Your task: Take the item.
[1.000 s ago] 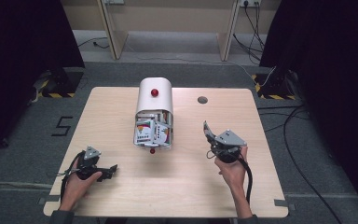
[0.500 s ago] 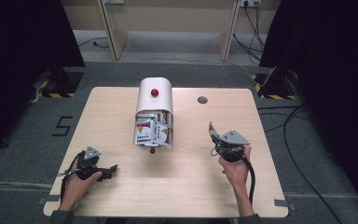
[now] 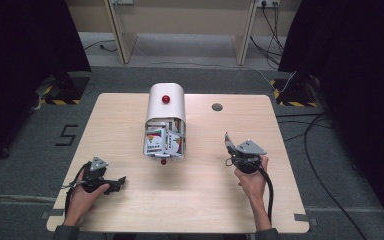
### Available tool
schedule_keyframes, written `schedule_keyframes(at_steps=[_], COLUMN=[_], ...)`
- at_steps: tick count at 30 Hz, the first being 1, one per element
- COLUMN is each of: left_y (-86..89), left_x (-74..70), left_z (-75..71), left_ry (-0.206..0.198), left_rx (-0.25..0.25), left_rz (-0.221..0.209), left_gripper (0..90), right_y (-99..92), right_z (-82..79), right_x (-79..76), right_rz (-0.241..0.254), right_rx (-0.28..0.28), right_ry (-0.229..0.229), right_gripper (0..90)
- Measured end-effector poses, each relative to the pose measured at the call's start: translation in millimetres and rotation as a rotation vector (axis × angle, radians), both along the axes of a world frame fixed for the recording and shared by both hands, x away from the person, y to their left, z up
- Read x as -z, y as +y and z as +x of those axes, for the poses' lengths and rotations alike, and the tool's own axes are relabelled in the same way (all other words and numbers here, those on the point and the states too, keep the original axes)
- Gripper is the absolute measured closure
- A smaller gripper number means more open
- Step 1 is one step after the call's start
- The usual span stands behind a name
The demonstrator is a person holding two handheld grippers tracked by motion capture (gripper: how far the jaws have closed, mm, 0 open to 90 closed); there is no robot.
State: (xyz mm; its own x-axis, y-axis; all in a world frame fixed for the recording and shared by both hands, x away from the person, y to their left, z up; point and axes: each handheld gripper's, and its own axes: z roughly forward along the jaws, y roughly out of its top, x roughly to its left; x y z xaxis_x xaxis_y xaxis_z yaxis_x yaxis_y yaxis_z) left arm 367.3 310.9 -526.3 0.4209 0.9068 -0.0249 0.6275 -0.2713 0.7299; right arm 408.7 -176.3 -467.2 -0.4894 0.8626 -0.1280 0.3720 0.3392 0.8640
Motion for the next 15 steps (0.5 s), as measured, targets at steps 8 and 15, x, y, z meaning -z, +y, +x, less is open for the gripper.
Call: schedule_keyframes(at_steps=[8,15], left_y=[0.0,0.0], left_x=[0.0,0.0], left_z=[0.0,0.0], left_ry=[0.000,0.000], left_rx=[0.000,0.000], left_rz=[0.000,0.000], left_gripper=[0.0,0.0], right_y=[-0.3,-3.2], right_z=[2.2,5.3], right_x=[4.0,9.5], right_rz=[-0.005,-0.011], right_rx=[0.004,0.014], right_ry=[0.013,0.030], right_gripper=[85.1,85.1])
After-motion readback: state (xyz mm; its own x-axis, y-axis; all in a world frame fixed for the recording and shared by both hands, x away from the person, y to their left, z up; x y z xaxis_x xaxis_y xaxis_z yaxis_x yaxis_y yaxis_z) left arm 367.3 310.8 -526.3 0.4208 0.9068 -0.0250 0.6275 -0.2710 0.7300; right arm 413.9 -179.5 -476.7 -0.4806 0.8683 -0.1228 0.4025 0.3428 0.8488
